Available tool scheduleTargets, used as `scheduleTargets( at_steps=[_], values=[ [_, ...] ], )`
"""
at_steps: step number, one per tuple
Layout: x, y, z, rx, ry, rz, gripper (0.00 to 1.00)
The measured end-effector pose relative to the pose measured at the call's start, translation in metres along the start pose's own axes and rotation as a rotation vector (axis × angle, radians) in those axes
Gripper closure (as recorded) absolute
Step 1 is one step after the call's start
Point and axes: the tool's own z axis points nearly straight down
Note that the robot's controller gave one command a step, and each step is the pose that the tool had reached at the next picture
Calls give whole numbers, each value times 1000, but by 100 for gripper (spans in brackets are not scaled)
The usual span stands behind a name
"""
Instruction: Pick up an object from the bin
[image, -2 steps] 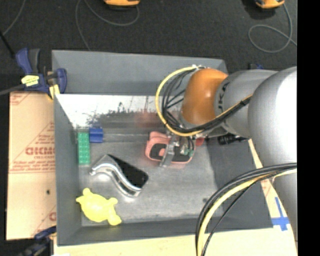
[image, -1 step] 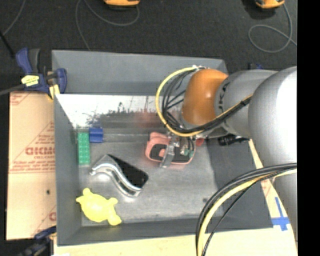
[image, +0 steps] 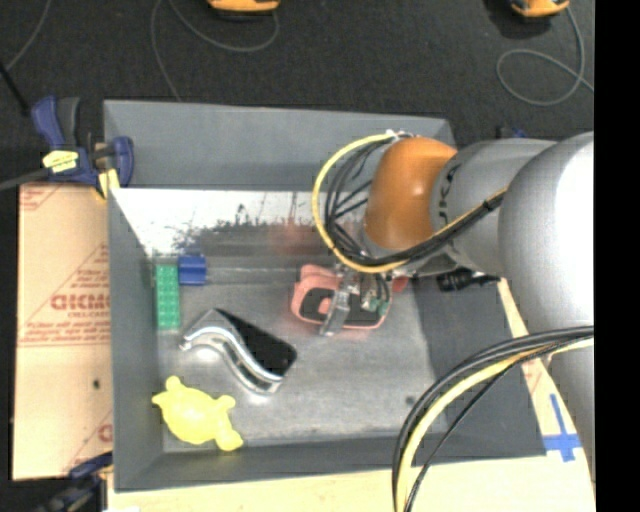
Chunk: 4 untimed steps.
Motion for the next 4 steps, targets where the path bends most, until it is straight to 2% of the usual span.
scheduleTargets(
  at_steps=[1, 3, 4],
  values=[
    [2, -1, -15, 2, 7, -1, 100],
    [1, -1, -52, 2, 8, -2, 100],
    [0, -1, -70, 0, 2, -2, 100]
  ],
)
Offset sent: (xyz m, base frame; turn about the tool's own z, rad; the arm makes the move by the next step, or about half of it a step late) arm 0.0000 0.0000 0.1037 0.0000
